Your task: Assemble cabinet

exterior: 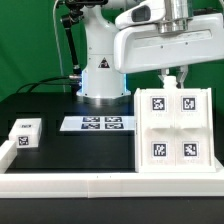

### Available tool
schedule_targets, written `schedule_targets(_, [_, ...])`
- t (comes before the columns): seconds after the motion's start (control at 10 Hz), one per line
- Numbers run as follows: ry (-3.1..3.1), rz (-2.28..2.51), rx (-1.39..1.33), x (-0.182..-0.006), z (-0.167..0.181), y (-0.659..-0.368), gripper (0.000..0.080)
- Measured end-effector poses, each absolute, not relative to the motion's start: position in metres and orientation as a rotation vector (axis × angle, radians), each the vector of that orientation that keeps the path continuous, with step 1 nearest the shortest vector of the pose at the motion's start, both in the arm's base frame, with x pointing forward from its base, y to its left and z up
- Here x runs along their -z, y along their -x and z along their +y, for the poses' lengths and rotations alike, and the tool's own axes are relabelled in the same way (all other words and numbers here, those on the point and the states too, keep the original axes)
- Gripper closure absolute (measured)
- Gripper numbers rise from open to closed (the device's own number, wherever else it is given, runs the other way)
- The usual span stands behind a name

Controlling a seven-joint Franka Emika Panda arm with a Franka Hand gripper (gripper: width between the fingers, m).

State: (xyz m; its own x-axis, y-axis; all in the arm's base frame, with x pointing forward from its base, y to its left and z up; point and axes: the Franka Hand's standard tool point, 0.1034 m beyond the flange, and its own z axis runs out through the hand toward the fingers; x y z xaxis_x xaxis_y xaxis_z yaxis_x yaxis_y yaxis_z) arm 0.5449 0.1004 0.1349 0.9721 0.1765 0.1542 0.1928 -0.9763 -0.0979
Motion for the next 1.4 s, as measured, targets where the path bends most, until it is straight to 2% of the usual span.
schedule_targets(1.1, [3.011,-0.270,0.198,-0.140,0.090,-0.544,0.0797])
schedule_targets(1.4, [3.011,-0.272,0.184,-0.147,0.082,-0.551,0.0797])
